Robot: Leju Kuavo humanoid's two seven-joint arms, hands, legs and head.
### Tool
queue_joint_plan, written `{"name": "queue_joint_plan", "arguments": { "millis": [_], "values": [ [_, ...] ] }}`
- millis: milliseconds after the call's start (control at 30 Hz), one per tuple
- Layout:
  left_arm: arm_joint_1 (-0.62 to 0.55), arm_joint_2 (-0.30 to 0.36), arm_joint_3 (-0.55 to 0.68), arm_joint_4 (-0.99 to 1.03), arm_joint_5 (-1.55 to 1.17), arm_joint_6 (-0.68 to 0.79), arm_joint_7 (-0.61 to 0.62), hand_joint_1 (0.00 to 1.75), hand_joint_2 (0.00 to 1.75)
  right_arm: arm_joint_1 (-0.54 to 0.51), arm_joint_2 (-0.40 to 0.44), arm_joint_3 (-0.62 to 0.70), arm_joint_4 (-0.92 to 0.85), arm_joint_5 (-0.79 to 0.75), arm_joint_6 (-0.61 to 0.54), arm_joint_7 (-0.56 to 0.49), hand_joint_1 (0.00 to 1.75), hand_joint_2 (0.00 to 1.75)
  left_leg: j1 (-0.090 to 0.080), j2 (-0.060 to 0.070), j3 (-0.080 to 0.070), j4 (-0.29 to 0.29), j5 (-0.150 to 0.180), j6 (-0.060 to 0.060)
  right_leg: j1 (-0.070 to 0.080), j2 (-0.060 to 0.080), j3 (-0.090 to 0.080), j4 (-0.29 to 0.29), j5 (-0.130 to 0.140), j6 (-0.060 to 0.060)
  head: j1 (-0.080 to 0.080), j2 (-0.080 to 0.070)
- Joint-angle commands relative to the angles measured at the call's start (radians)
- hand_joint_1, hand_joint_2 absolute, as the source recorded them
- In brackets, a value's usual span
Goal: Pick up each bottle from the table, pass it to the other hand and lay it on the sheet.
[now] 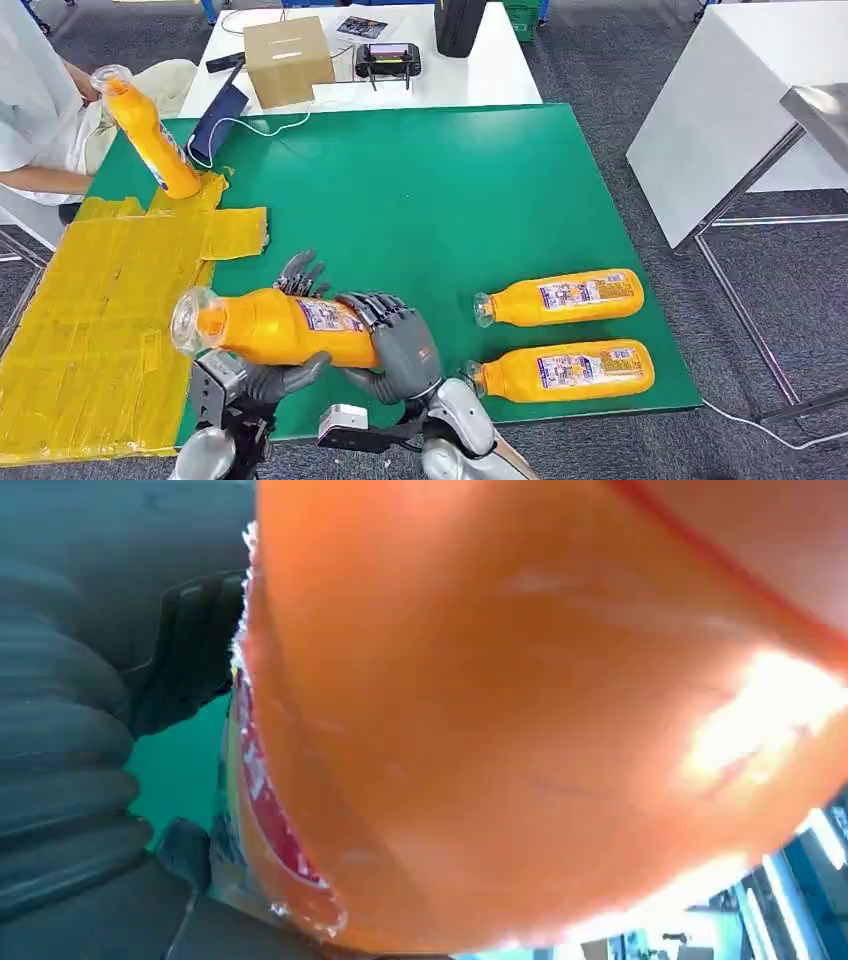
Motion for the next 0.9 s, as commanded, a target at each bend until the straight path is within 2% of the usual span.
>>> {"name": "queue_joint_plan", "arguments": {
  "millis": [33,300,367,400,467,500,533,633,700,733,767,800,900],
  "values": [
    [-0.055,-0.023,-0.008,0.062,0.0,0.035,0.008,1.75,1.75,-0.021,-0.026,0.107,0.086,0.011,0.033,-0.008,1.75,1.75,0.001,-0.005,0.003,-0.001,-0.001,0.0,0.0,0.002,0.005,-0.001,-0.001,-0.001,0.0,0.0],
    [-0.05,-0.034,-0.02,0.07,-0.002,0.075,0.005,1.75,1.75,-0.015,-0.029,0.099,0.075,-0.026,0.05,-0.015,1.75,1.75,0.002,-0.007,0.005,-0.001,-0.001,0.0,0.0,0.002,0.007,-0.002,-0.002,-0.001,0.0,0.0],
    [0.016,-0.015,0.002,0.012,-0.023,0.102,-0.004,1.75,1.75,-0.026,-0.012,0.11,0.077,-0.083,0.087,-0.052,1.75,1.75,0.001,-0.007,0.005,-0.001,-0.001,0.0,0.0,0.003,0.007,-0.001,-0.002,-0.001,0.0,0.0],
    [0.072,-0.002,0.028,-0.039,-0.036,0.11,-0.012,1.75,1.75,-0.035,0.002,0.114,0.075,-0.106,0.093,-0.062,1.75,1.75,0.001,-0.003,0.005,-0.001,-0.002,0.0,0.0,0.005,0.005,-0.001,-0.002,-0.001,0.0,0.0],
    [0.131,0.001,0.067,-0.092,-0.049,0.116,-0.02,1.75,1.75,-0.027,0.008,0.093,0.038,-0.155,0.071,-0.076,1.75,1.75,0.001,0.002,0.004,-0.001,-0.002,-0.001,0.0,0.008,0.004,-0.001,-0.001,-0.001,0.0,0.0],
    [0.146,-0.002,0.087,-0.111,-0.053,0.119,-0.022,1.75,1.75,0.005,0.003,0.05,-0.02,-0.205,-0.003,-0.12,1.13,1.75,0.001,0.003,0.006,0.0,-0.004,-0.001,0.0,0.012,0.005,0.0,-0.002,-0.002,0.0,0.0],
    [0.147,-0.003,0.094,-0.118,-0.06,0.122,-0.024,1.75,1.75,0.032,-0.001,0.013,-0.06,-0.253,-0.048,-0.143,0.03,1.75,0.001,0.001,0.004,0.0,-0.003,-0.001,0.0,0.009,0.004,0.0,-0.002,-0.001,0.0,0.0],
    [0.14,0.002,0.107,-0.142,-0.12,0.151,-0.026,1.75,1.75,0.119,-0.034,-0.123,-0.189,-0.389,-0.086,-0.172,0.0,1.75,0.002,-0.008,0.005,0.0,-0.004,-0.001,0.0,0.004,0.007,0.0,-0.005,-0.002,0.0,0.0],
    [0.136,0.007,0.116,-0.153,-0.152,0.167,-0.021,1.75,1.75,0.16,-0.05,-0.192,-0.261,-0.451,-0.058,-0.19,0.0,1.75,0.002,-0.008,0.004,0.001,-0.003,-0.001,0.0,0.003,0.006,0.0,-0.006,0.001,0.0,0.0],
    [0.124,0.016,0.12,-0.153,-0.272,0.234,-0.009,1.75,1.75,0.198,-0.049,-0.255,-0.333,-0.507,-0.034,-0.209,0.0,1.75,0.001,-0.006,0.002,0.0,-0.002,0.0,0.0,0.001,0.004,-0.001,-0.004,0.001,0.0,0.0],
    [0.117,0.022,0.121,-0.151,-0.314,0.247,0.005,1.75,1.75,0.217,-0.05,-0.286,-0.372,-0.518,-0.017,-0.207,0.0,1.75,0.002,-0.01,0.008,0.001,-0.005,-0.001,0.0,0.006,0.011,0.0,-0.007,0.0,0.0,0.0],
    [0.104,0.031,0.123,-0.144,-0.352,0.256,0.021,1.75,1.75,0.233,-0.052,-0.315,-0.413,-0.539,0.003,-0.204,0.0,1.75,0.001,-0.007,0.001,0.001,-0.002,0.0,0.0,0.002,0.003,0.0,-0.004,0.001,0.0,0.0],
    [0.104,0.031,0.123,-0.144,-0.352,0.256,0.021,1.75,1.75,0.233,-0.052,-0.315,-0.413,-0.539,0.003,-0.204,0.0,1.75,0.0,-0.009,0.0,0.0,-0.001,-0.001,-0.001,-0.001,0.002,0.0,-0.004,0.001,0.0,0.0]
  ]
}}
